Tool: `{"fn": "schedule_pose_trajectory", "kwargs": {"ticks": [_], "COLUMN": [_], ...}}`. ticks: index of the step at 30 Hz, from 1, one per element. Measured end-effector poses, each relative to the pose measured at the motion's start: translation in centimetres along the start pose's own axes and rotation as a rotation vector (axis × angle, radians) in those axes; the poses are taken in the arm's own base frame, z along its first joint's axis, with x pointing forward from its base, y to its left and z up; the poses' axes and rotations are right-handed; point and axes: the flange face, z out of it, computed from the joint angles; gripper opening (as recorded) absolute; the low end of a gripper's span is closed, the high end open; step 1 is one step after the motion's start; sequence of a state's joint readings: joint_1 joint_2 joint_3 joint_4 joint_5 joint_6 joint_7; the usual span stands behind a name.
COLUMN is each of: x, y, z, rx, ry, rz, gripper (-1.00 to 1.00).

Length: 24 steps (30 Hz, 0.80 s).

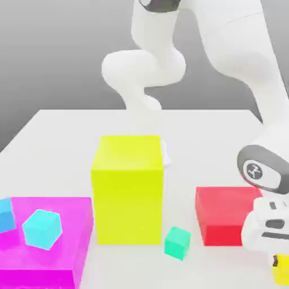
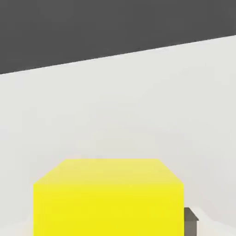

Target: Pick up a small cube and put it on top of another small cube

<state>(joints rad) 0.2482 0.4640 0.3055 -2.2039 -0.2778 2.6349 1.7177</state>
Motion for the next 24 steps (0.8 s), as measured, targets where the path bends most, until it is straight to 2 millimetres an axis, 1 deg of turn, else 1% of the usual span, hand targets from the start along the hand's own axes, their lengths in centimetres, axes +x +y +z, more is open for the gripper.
{"fn": "schedule_pose_trajectory", "kwargs": {"ticks": [1,3,5,8,11,13,14,15,17,18,19,20,21,24], "x": [0.3,5.2,10.2,17.1,23.2,27.0,29.5,32.1,37.0,39.1,40.7,40.5,39.9,39.9], "y": [0.1,1.0,2.6,5.8,10.0,13.6,16.0,19.1,25.8,29.4,32.4,32.2,31.3,31.3], "z": [-1.4,-3.3,-4.7,-6.8,-8.9,-10.3,-11.1,-11.9,-13.2,-13.0,-12.1,-10.8,-10.1,-10.1], "rx": [-0.001,-0.008,-0.015,-0.024,-0.029,-0.028,-0.027,-0.024,-0.015,-0.008,-0.003,-0.001,-0.001,-0.001], "ry": [0.002,0.020,0.034,0.045,0.047,0.042,0.038,0.033,0.019,0.010,0.005,0.003,0.002,0.002], "rz": [0.003,0.057,0.116,0.206,0.296,0.363,0.414,0.475,0.595,0.647,0.696,0.681,0.653,0.654], "gripper": [-1.00,-1.00,-1.00,-1.00,-1.00,-1.00,-1.00,-1.00,-1.00,-1.00,-1.00,-1.00,1.00,1.00]}}
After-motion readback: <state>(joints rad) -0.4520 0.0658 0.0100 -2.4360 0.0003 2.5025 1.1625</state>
